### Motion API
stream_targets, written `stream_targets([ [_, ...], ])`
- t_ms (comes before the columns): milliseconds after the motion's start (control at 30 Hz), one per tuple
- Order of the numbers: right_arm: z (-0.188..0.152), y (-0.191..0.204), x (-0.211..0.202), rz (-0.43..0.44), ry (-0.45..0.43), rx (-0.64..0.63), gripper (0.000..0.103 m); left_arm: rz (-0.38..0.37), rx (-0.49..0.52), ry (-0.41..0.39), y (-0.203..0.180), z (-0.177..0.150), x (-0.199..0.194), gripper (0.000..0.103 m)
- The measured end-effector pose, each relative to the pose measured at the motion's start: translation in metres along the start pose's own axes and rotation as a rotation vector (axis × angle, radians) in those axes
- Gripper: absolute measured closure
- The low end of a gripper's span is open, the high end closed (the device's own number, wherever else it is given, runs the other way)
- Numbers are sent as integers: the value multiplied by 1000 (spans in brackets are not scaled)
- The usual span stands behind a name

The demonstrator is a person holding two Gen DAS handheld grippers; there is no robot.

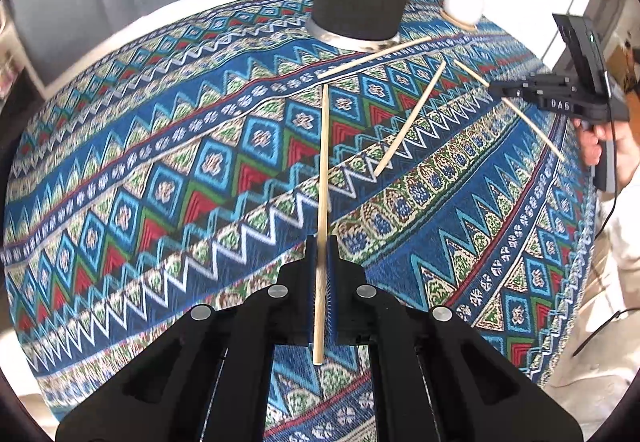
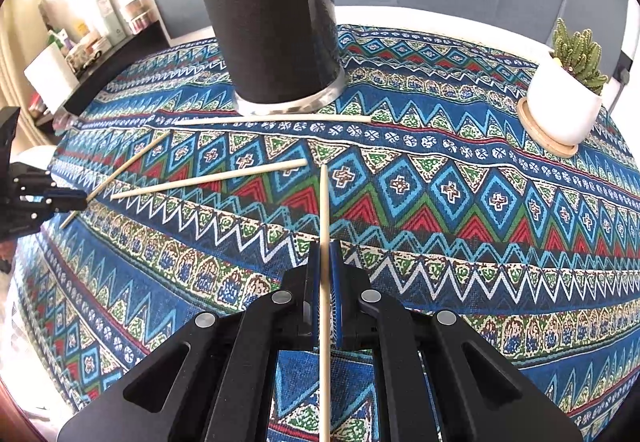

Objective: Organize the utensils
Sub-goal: 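Close the right gripper on a wooden stick while the left gripper closes on another, then lift both held sticks upright and move them over the black cup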

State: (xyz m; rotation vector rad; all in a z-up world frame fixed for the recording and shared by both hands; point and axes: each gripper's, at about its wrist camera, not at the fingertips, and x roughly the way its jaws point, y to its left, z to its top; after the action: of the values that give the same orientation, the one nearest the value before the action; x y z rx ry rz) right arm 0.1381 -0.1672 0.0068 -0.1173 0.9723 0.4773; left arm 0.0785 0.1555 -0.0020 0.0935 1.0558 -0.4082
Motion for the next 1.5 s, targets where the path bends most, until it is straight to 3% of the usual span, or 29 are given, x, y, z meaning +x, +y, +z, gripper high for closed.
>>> stream_targets([
  [233, -2, 5, -4, 48, -15, -10, 98, 35, -156, -101, 17, -34, -30, 98],
  [533, 10, -2, -57, 118, -147, 19, 98, 84, -180, -284, 11, -23, -98, 98],
  [1000, 49, -8, -151, 101, -329, -22, 98, 181, -161, -480, -21, 44, -197, 98],
  [1500, 138, -9, -200, 113, -450, -127, 98, 181, -84, -558, -41, 155, -215, 98],
])
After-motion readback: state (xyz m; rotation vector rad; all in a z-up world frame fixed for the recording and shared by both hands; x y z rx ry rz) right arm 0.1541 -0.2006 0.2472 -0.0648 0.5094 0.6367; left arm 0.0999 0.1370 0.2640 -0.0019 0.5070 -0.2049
